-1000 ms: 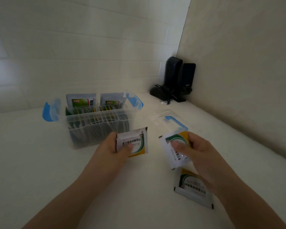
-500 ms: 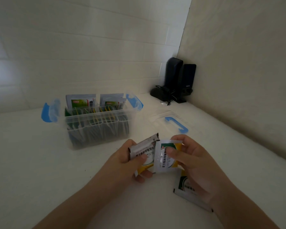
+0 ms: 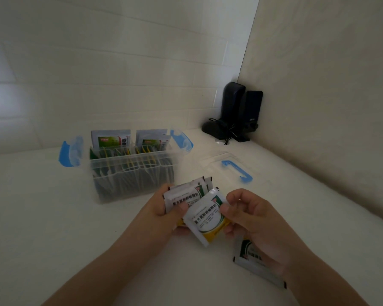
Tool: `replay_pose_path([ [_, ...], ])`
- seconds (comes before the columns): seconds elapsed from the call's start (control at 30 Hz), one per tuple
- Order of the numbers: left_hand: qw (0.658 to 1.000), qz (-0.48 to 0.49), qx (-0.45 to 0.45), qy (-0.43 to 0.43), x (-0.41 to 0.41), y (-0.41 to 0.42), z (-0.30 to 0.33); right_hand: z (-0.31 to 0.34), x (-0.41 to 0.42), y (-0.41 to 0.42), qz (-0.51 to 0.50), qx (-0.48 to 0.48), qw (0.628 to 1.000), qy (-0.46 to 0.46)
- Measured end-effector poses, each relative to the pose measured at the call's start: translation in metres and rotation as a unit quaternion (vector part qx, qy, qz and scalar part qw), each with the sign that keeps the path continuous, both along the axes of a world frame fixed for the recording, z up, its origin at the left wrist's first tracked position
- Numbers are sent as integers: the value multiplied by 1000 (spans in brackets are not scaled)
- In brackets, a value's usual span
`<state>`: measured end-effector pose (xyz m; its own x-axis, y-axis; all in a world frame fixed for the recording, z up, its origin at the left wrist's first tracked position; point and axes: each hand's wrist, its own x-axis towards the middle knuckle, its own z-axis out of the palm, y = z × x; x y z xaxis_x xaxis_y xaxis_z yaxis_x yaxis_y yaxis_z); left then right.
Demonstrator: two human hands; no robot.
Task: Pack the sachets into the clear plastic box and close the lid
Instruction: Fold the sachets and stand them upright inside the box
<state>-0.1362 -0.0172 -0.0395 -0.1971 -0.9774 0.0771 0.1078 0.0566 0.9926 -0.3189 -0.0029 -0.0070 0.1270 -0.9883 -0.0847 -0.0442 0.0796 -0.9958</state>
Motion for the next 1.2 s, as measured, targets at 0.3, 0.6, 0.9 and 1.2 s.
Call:
replay_pose_path([
  [0.3, 999, -44, -23, 7, -4, 6, 2, -10, 8, 1, -42, 14, 999, 14],
  [0.6, 995, -29, -91, -41, -7, 4, -5, -9, 16, 3, -26, -39, 990, 131],
  [0.9, 996, 22, -75, -39, 4, -4, -3, 11, -33, 9, 74, -32, 856, 510],
  [1.2, 993, 17, -74, -95, 2, -4, -10, 11, -23, 11, 175, -2, 851, 496],
])
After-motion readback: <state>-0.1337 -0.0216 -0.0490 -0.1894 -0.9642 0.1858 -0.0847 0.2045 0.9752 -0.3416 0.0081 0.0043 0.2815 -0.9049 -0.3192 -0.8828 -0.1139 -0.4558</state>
